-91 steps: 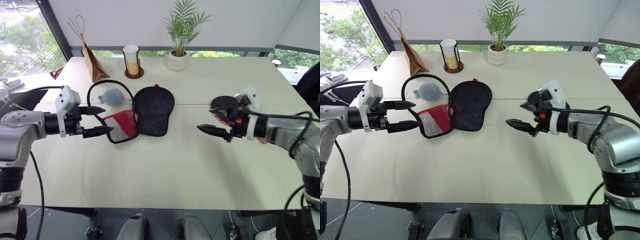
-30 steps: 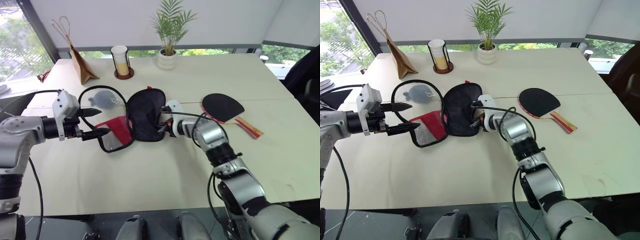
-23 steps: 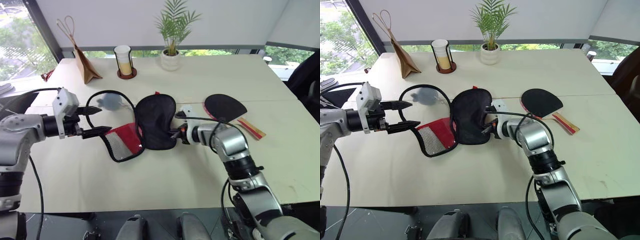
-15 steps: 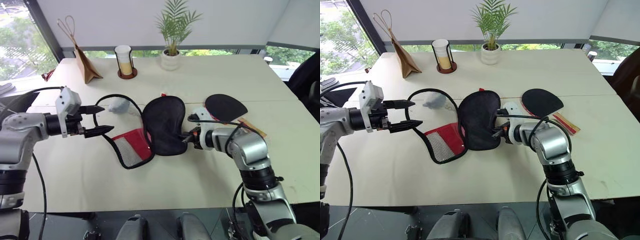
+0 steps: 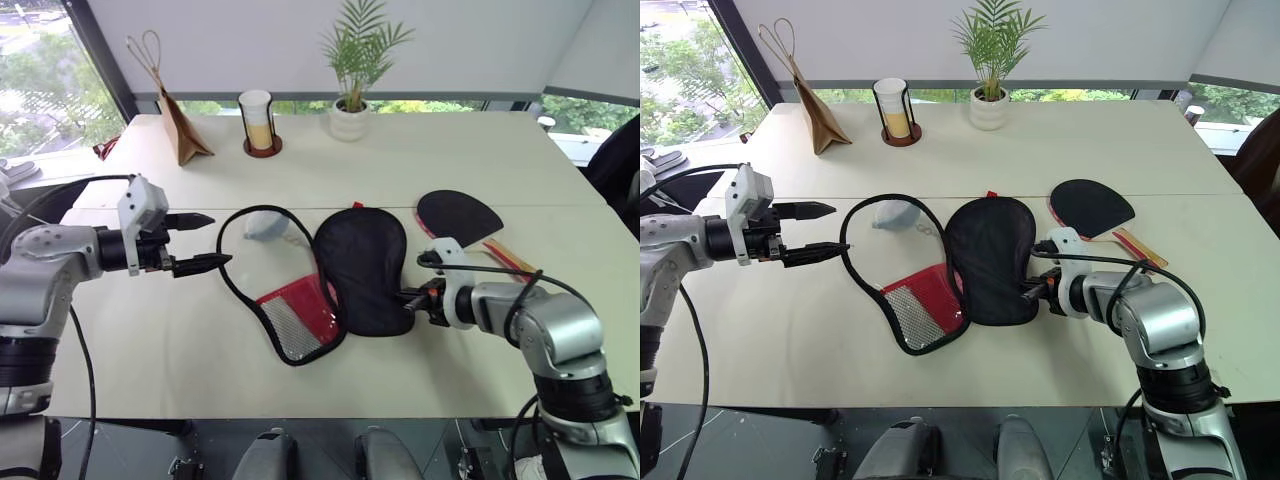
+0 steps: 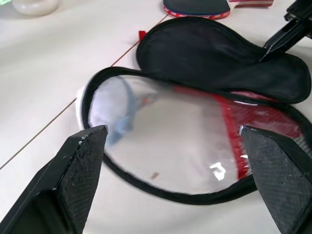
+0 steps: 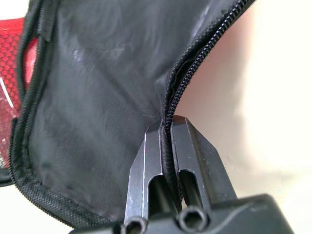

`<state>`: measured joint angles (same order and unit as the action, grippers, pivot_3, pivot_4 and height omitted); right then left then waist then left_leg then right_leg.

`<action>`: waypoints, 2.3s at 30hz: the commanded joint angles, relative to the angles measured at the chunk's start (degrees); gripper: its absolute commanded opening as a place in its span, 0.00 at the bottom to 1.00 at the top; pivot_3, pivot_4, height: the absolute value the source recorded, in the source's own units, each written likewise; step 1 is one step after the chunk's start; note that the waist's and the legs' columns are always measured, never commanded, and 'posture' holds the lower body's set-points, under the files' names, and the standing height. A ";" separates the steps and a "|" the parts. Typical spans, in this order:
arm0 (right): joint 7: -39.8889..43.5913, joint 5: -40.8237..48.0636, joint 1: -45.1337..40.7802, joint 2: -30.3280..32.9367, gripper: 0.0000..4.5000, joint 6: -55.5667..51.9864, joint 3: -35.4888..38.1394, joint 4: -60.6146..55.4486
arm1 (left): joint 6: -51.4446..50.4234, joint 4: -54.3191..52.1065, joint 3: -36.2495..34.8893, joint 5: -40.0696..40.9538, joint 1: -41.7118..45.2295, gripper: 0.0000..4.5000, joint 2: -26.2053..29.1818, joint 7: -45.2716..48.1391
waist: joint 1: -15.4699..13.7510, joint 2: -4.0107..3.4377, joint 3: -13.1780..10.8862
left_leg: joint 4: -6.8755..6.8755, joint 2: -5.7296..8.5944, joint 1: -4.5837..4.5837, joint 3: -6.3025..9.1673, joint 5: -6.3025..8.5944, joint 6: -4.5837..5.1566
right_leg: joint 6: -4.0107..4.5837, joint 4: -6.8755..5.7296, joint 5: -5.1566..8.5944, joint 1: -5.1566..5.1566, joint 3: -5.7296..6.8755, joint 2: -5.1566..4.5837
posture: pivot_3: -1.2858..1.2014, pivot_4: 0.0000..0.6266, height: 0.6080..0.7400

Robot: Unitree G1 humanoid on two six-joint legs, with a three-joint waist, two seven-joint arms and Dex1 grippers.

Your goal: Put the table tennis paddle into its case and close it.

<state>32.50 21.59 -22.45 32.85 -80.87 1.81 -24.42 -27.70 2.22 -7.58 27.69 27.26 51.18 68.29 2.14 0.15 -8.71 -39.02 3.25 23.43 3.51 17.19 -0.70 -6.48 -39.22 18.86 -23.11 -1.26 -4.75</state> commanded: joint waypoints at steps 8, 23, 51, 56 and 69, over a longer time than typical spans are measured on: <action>-3.03 3.41 0.45 -2.06 0.01 -3.02 3.48 -3.94 | 0.73 -0.57 0.62 -0.35 1.75 1.00 -0.72 0.35 | -0.02 0.00 0.00 | -0.01 -0.01 0.00 0.00 0.00 0.00 | 0.00 0.00 0.00 0.01 0.00 0.01 | 0.52 0.24 1.00; -2.95 2.52 2.27 4.41 0.01 2.58 2.63 -1.78 | 0.50 -1.15 0.92 -0.11 1.57 1.00 -1.15 0.13 | -0.14 0.01 0.00 | -0.02 -0.01 0.00 0.00 0.00 0.00 | 0.00 0.00 0.00 0.02 0.00 0.01 | 0.52 0.24 1.00; 0.11 3.09 -0.67 10.27 0.77 8.92 3.02 3.04 | 0.20 -2.10 1.04 -0.11 0.95 1.00 -1.59 0.17 | -0.29 0.01 0.01 | -0.06 -0.01 0.00 -0.02 0.00 0.00 | 0.00 0.01 0.00 0.04 -0.01 0.01 | 0.52 0.24 1.00; 0.52 2.62 -3.85 15.25 1.00 9.43 7.65 4.48 | 0.33 -1.55 1.51 -0.37 1.61 1.00 -1.68 0.46 | -0.54 0.01 0.01 | -0.06 -0.01 0.00 -0.04 0.00 0.00 | 0.00 0.05 0.00 0.04 -0.02 0.01 | 0.52 0.24 1.00; 13.44 -5.18 -8.35 24.86 1.00 36.74 3.76 36.71 | 1.53 0.70 3.75 -1.42 4.84 1.00 -3.53 1.43 | -1.12 0.01 0.00 | -0.09 -0.04 -0.01 -0.14 0.03 0.05 | 0.00 0.14 0.00 0.11 -0.02 0.04 | 0.52 0.24 1.00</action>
<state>44.48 17.35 -28.87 57.26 -47.21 4.97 8.86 -27.04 3.79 -3.13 26.31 30.87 47.18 69.71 1.02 0.16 -8.70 -39.11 3.20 23.42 3.37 17.21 -0.65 -6.48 -39.08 18.86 -23.00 -1.27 -4.70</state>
